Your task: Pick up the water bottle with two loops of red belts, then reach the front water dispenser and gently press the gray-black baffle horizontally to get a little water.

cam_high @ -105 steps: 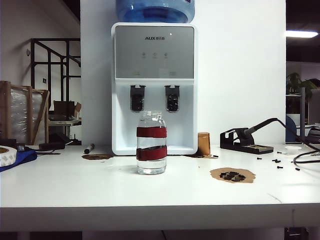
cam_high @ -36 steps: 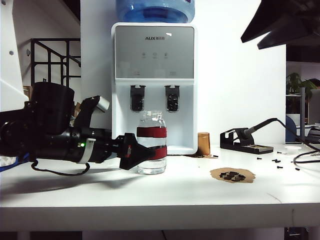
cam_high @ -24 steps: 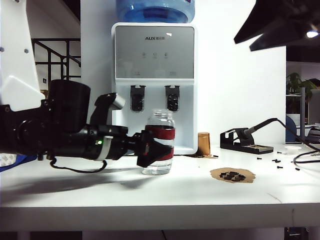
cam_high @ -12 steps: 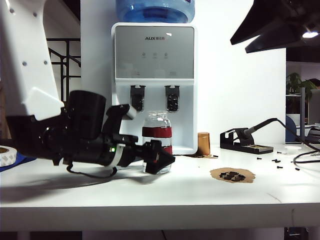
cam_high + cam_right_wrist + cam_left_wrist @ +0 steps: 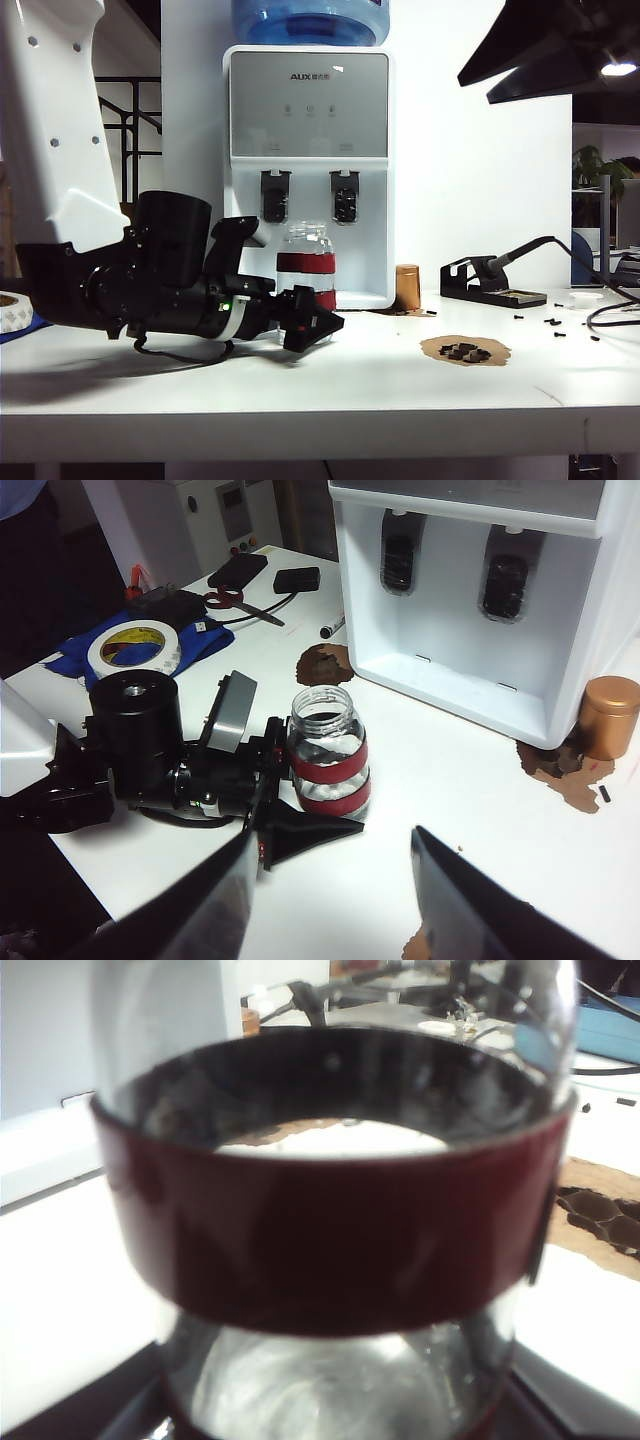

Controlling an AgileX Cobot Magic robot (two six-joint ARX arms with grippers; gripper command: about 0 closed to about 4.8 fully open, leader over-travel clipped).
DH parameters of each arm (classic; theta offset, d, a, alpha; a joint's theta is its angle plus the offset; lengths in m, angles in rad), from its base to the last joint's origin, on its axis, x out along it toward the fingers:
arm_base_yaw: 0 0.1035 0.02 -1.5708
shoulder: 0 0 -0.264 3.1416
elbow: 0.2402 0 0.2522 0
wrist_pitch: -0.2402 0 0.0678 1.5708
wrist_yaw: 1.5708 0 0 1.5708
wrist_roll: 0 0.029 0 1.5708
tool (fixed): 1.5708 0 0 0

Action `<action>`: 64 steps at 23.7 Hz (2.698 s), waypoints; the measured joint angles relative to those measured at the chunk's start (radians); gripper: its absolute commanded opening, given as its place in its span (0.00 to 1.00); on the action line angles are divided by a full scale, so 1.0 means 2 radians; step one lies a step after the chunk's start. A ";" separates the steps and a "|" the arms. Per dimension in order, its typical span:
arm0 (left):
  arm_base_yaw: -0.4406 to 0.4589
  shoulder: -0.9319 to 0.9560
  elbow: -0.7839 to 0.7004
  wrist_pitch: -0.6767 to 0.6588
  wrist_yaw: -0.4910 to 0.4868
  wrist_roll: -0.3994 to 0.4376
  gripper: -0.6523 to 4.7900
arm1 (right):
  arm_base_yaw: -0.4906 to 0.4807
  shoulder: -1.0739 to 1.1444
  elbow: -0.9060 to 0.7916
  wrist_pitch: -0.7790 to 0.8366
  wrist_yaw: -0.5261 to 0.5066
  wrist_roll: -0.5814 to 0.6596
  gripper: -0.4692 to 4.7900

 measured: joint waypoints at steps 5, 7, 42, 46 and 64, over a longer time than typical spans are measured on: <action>0.000 0.000 0.000 0.000 -0.003 0.000 0.11 | 0.000 0.000 0.000 0.001 0.000 0.000 0.57; 0.000 0.000 0.000 0.001 -0.012 0.000 0.11 | 0.000 0.000 0.000 0.004 0.000 0.000 0.57; 0.046 0.002 0.210 -0.192 -0.159 -0.027 0.11 | 0.000 0.000 0.000 0.040 -0.019 0.002 0.57; 0.046 0.002 0.210 -0.192 -0.159 -0.027 0.11 | 0.000 0.000 0.000 0.040 -0.025 0.002 0.57; 0.054 0.043 0.286 -0.223 -0.167 -0.034 0.11 | 0.000 0.000 0.000 0.041 -0.026 0.003 0.57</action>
